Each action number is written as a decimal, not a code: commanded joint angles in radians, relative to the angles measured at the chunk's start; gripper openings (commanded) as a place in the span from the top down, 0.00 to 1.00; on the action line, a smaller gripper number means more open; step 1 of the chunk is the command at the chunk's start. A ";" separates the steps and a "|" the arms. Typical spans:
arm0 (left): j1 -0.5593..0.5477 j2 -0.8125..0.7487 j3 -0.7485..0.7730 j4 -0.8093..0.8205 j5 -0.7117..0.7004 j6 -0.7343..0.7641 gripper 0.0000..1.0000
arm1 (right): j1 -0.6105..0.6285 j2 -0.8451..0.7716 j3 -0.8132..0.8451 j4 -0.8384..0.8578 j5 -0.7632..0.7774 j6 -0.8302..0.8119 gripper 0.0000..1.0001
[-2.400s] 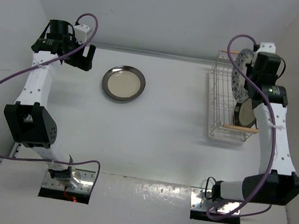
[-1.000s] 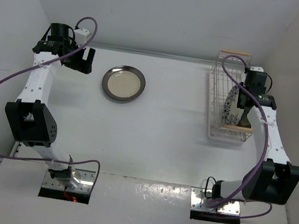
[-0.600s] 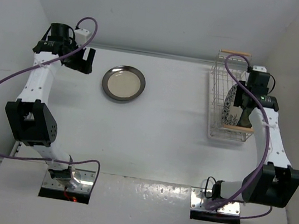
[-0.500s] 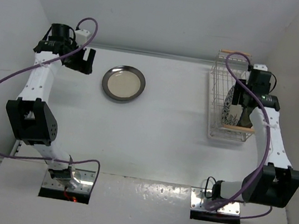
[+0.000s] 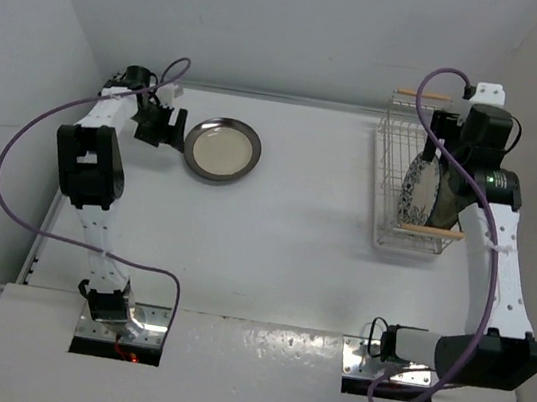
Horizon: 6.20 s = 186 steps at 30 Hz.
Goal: Load the plates into the dish rack
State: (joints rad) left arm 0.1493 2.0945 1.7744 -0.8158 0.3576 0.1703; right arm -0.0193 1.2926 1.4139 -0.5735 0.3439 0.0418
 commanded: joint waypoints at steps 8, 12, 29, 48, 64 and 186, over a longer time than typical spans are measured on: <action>-0.046 0.239 0.175 -0.014 0.245 -0.075 0.30 | 0.125 -0.119 -0.064 0.057 0.017 0.036 0.13; -0.082 0.307 0.200 -0.025 0.270 -0.075 0.40 | 0.156 -0.134 -0.101 0.073 0.033 0.055 0.12; -0.129 0.067 0.120 -0.056 0.432 0.099 1.00 | 0.431 0.106 -0.182 0.118 -0.531 0.119 0.13; -0.260 -0.217 0.077 -0.460 0.718 0.594 1.00 | 0.493 0.534 -0.153 0.665 -0.845 0.440 0.31; -0.241 -0.198 0.143 -0.211 0.350 0.235 0.10 | 0.490 0.315 -0.161 0.526 -0.674 0.383 1.00; -0.105 -0.976 -1.012 0.308 -0.341 0.092 0.00 | 0.341 -0.897 -1.136 0.095 -0.536 0.655 0.00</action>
State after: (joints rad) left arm 0.0345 1.1221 0.7597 -0.5404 0.0074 0.2653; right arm 0.3168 0.4213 0.2836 -0.4854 -0.2157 0.6823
